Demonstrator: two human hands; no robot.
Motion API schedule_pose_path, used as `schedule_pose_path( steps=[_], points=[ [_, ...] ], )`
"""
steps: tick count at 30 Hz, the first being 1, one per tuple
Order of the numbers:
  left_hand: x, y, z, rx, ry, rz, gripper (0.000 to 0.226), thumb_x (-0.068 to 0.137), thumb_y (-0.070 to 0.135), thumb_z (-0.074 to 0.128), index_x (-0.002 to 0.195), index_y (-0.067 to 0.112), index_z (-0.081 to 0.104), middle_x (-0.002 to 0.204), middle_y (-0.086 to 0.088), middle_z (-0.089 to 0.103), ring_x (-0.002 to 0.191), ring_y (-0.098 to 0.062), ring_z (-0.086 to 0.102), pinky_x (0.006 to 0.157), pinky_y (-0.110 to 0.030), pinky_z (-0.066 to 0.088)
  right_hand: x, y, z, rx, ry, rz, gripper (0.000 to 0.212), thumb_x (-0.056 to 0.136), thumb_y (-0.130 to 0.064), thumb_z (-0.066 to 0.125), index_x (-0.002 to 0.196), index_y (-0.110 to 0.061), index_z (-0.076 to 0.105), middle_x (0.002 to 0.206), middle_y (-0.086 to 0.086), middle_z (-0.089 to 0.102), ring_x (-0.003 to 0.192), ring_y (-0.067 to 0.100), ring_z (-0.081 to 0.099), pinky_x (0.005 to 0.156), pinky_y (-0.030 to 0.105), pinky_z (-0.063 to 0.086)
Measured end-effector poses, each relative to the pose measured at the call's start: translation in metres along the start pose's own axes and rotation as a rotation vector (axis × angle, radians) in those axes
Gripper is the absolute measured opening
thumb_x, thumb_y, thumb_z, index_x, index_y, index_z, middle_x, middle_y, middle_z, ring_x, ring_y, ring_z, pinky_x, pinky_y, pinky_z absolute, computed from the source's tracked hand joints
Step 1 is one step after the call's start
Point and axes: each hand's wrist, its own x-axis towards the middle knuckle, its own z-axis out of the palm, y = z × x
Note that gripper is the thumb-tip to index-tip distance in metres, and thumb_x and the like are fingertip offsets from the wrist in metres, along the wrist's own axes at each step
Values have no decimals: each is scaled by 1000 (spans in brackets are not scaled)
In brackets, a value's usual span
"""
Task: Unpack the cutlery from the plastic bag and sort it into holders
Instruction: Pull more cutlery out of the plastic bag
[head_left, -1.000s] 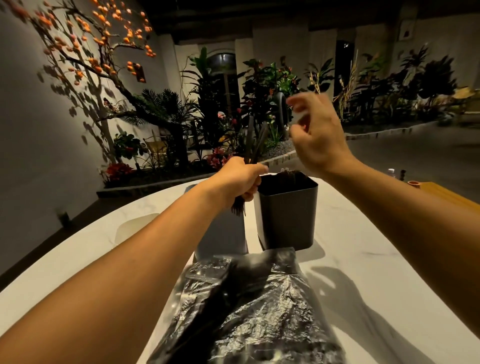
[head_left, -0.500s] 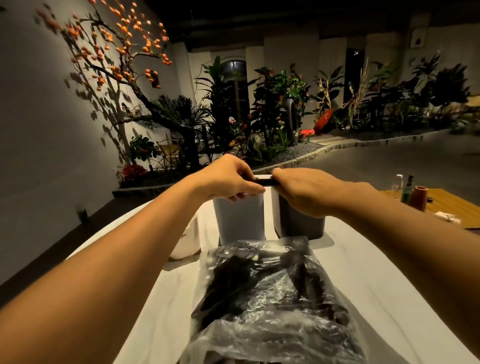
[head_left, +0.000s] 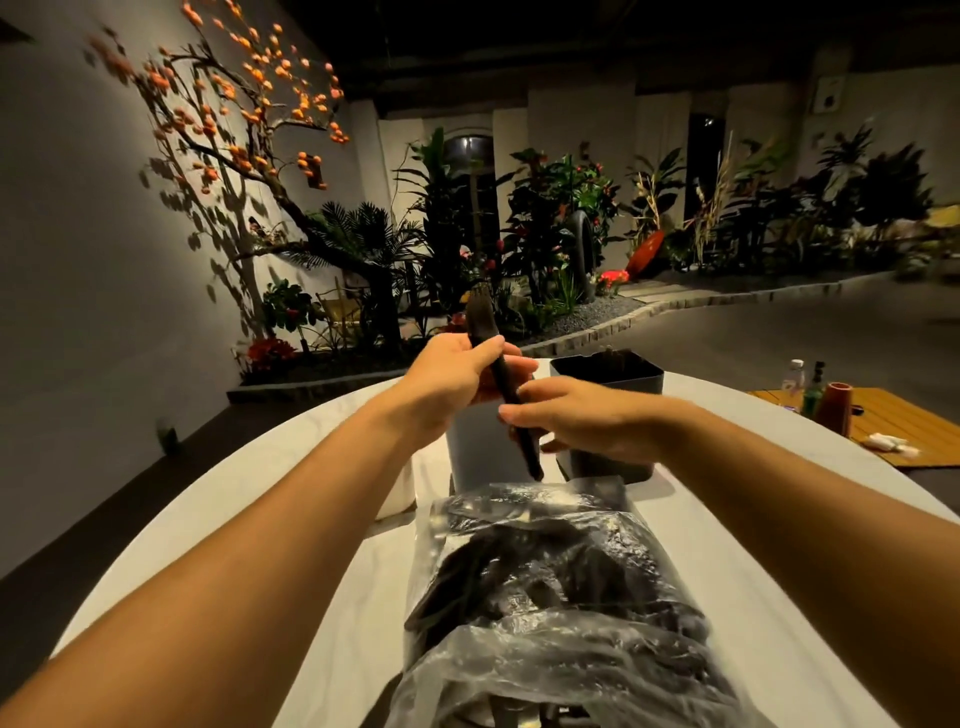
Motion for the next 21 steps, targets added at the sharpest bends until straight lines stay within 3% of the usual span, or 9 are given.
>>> schedule_pose_path(
  steps=[3, 5, 7, 11, 15, 19, 21],
  points=[
    [2, 9, -5, 56, -21, -1, 22, 106, 11, 44, 102, 3, 64, 87, -10, 76, 81, -19, 74, 73, -27, 60, 3, -21, -22, -201, 280, -76, 27, 101, -17, 48, 123, -5, 58, 114, 21, 60, 95, 20, 56, 84, 39, 49],
    [2, 12, -5, 113, -89, -11, 21, 106, 8, 42, 103, 2, 62, 88, -11, 74, 80, -16, 74, 71, -25, 59, 8, -36, -32, -121, 430, -201, 30, 102, -16, 50, 131, -11, 55, 118, 7, 60, 96, 14, 60, 77, 26, 53],
    [4, 16, -6, 168, -159, 1, 21, 106, 6, 42, 109, -2, 61, 94, -14, 72, 86, -17, 74, 75, -25, 60, 13, -48, -35, -69, 402, -311, 31, 100, -14, 54, 131, -19, 58, 114, -3, 60, 92, 7, 62, 69, 16, 54],
    [12, 32, -8, 179, -167, 107, 25, 105, 4, 44, 121, -11, 56, 100, -17, 70, 90, -21, 72, 86, -28, 59, 24, -65, -46, -278, 478, -471, 19, 91, -8, 67, 105, -20, 71, 102, -7, 70, 97, 6, 66, 87, 25, 56],
    [24, 44, -9, 186, -129, 175, 16, 104, 6, 48, 109, 5, 64, 97, -8, 74, 94, -20, 74, 81, -26, 60, 36, -74, -57, -442, 556, -534, 27, 86, -1, 71, 99, -25, 66, 101, -9, 66, 100, 8, 64, 86, 22, 55],
    [39, 45, -10, 222, -48, 256, 11, 101, 10, 54, 102, 11, 65, 101, -8, 74, 99, -21, 72, 86, -27, 58, 45, -78, -66, -492, 574, -590, 24, 87, -3, 70, 97, -25, 67, 97, -12, 64, 96, 4, 63, 79, 13, 52],
    [48, 42, -12, 347, 36, 319, 7, 100, 19, 59, 102, 17, 66, 106, -6, 73, 104, -20, 69, 95, -32, 55, 52, -78, -70, -524, 596, -615, 17, 90, -8, 69, 99, -23, 70, 97, -12, 65, 90, 2, 63, 75, 12, 52]
  ],
)
